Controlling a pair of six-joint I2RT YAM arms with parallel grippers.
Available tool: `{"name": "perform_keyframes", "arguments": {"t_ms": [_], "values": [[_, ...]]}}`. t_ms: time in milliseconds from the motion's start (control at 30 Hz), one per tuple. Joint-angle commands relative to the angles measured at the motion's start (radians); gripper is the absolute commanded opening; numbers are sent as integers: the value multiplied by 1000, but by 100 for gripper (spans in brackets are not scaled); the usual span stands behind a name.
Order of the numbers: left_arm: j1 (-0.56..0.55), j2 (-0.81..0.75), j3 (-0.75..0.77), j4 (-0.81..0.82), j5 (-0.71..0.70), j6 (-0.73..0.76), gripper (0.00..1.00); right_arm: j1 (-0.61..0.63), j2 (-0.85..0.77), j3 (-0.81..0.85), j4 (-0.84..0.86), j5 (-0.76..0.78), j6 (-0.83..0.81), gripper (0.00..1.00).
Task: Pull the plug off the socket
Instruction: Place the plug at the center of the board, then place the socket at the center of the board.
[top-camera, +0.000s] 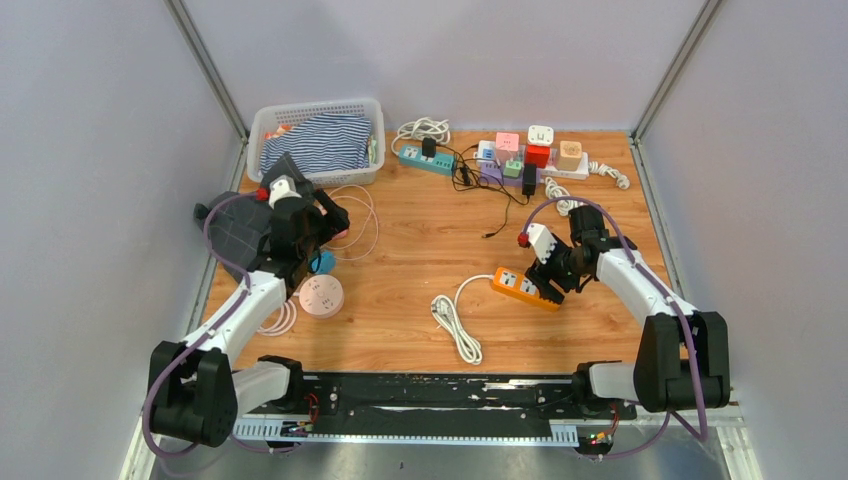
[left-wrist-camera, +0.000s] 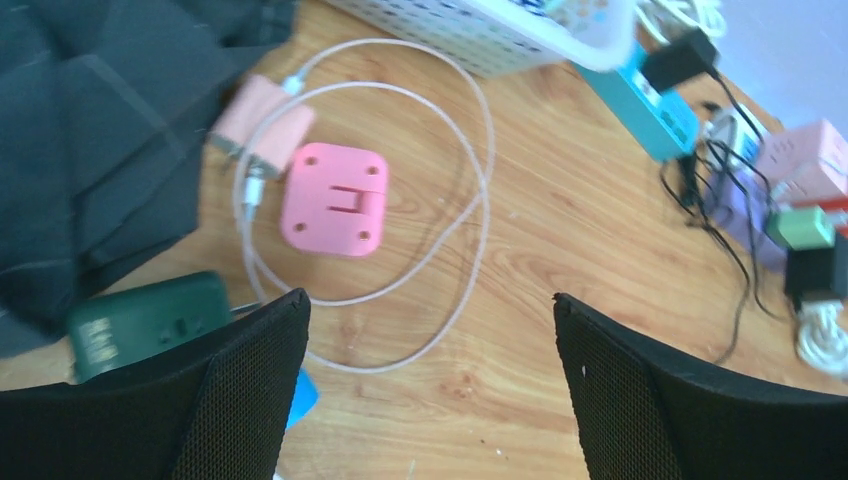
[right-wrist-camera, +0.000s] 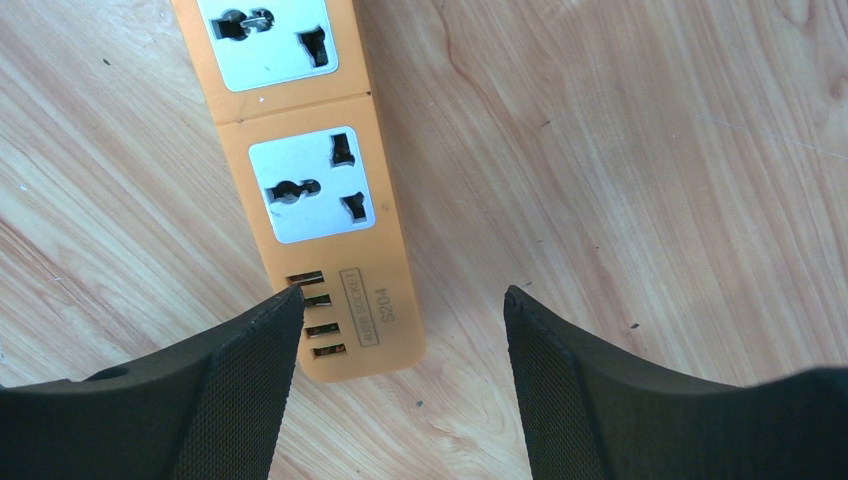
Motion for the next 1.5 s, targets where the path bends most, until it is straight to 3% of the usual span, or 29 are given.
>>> {"name": "perform_keyframes", "arguments": {"t_ms": [0,300,500,833,1233,1467], "values": [[6,38,76,7,258,128,92,-14,12,-15,-9,10,-6,75],[-34,141,130,23,572,221,86,-14,13,-12,-16,6,-10,75],[-148,191,174,24,672,288,83,-14,12,-8,-22,-2,-13,75],[-237,314,214,22,790,289,76,-14,13,-5,-31,-9,-19,75],[-396,416,229,12,700,378,73,-14,22,-4,-34,-8,-21,75],[-548,541,421,-303,471,496,73,-14,27,-4,-35,-4,-21,75]]}}
